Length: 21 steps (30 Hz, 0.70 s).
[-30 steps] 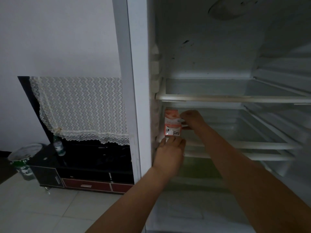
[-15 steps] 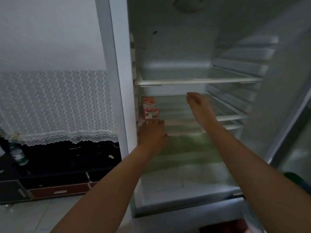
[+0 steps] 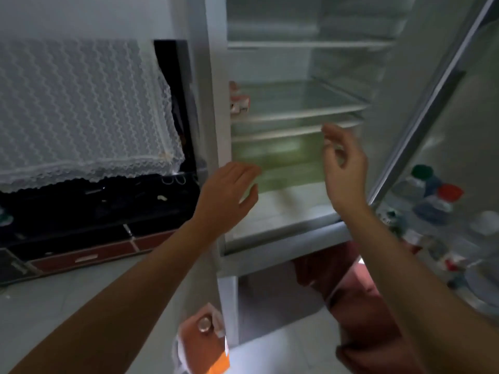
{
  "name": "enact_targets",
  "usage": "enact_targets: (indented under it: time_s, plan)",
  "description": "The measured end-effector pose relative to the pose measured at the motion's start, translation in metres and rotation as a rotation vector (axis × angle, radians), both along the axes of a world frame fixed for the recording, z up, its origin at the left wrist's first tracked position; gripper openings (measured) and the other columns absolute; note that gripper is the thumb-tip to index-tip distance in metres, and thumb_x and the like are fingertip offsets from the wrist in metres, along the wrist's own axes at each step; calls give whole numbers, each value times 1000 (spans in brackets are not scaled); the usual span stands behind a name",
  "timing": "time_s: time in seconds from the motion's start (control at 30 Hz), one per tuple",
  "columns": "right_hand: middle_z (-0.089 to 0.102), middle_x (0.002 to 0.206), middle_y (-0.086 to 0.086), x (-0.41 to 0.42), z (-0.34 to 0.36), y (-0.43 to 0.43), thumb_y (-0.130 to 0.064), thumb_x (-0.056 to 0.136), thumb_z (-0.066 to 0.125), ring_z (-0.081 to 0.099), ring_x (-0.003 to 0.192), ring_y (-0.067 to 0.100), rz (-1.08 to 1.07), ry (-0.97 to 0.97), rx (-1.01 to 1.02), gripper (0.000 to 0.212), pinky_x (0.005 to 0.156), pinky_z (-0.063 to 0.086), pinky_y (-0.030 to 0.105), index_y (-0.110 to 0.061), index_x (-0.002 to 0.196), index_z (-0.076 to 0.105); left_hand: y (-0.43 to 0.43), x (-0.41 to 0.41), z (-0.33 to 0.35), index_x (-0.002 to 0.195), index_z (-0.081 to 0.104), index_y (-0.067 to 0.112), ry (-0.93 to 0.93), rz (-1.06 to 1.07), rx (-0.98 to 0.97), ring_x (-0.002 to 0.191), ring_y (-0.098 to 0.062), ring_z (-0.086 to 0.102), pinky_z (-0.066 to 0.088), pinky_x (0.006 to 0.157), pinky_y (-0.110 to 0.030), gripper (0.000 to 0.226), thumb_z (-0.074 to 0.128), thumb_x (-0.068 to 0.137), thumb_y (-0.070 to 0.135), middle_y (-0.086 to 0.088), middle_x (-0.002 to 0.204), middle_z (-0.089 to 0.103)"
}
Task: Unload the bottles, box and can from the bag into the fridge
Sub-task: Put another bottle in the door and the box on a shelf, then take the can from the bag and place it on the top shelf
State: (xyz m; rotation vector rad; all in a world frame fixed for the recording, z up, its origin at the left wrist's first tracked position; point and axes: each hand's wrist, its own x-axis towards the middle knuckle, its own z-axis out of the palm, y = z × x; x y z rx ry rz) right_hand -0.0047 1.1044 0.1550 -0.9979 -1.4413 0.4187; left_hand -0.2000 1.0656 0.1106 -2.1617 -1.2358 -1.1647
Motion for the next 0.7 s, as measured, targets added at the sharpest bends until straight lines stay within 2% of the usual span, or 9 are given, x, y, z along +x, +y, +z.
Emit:
enact_targets:
  time_s: [0.1, 0.13, 0.2, 0.3, 0.4, 0.43, 0.57, 0.7]
  plan:
    - [58, 107, -2, -19, -37, -30, -12, 85, 45, 53, 94, -7, 69, -24, -28, 29, 82, 41, 7, -22, 109, 58, -39, -25, -30, 101, 61, 5, -114, 111, -73, 89, -15, 51, 42, 78, -26, 23, 52, 82, 15, -15, 93, 69]
    - [59, 108, -2, -26, -54, -38, -15, 85, 45, 54, 96, -7, 96, -33, -48, 28, 83, 42, 8, -20, 109, 58, -51, -33, -41, 102, 61, 5, -162, 160, -120, 90, -14, 51, 42, 78, -25, 25, 52, 82, 18, -15, 95, 69]
    - [61, 110, 2, -39, -88, -57, -22, 84, 44, 55, 98, 0, 153, -41, -102, 31, 84, 44, 10, -13, 108, 60, -77, -48, -63, 105, 61, 7, -247, 243, -223, 91, -12, 52, 42, 76, -23, 29, 49, 84, 23, -12, 99, 68]
    - [65, 103, 12, -51, -134, -83, -19, 86, 44, 57, 94, 2, 220, -66, -135, 29, 83, 44, 10, -3, 103, 62, -116, -66, -107, 109, 60, 8, -304, 375, -366, 93, -19, 61, 47, 75, -23, 35, 45, 85, 29, -11, 103, 67]
    - [66, 97, 16, -58, -175, -103, -23, 86, 44, 59, 91, 15, 262, -122, -186, 36, 84, 49, 24, 5, 99, 62, -155, -79, -155, 111, 58, 11, -340, 517, -500, 92, -24, 63, 46, 71, -25, 37, 44, 84, 32, -10, 107, 65]
    - [66, 97, 12, -60, -187, -109, -27, 85, 44, 59, 89, 14, 277, -128, -218, 40, 83, 49, 23, 5, 99, 62, -167, -83, -171, 111, 57, 11, -348, 557, -534, 92, -23, 64, 45, 69, -24, 33, 49, 85, 29, -9, 108, 64]
    - [58, 96, -1, -70, -236, -137, -30, 86, 43, 51, 90, -2, 320, -224, -272, 40, 83, 37, -3, 2, 101, 62, -204, -93, -234, 112, 57, 10, -370, 690, -643, 94, -26, 64, 50, 68, -28, 31, 63, 82, 13, -11, 112, 62]
    - [57, 102, -6, -82, -313, -154, -31, 87, 41, 48, 95, -5, 386, -386, -395, 38, 86, 31, -6, -5, 106, 62, -217, -102, -308, 116, 55, 11, -453, 788, -773, 99, -26, 61, 49, 68, -30, 36, 63, 81, 14, -10, 119, 58]
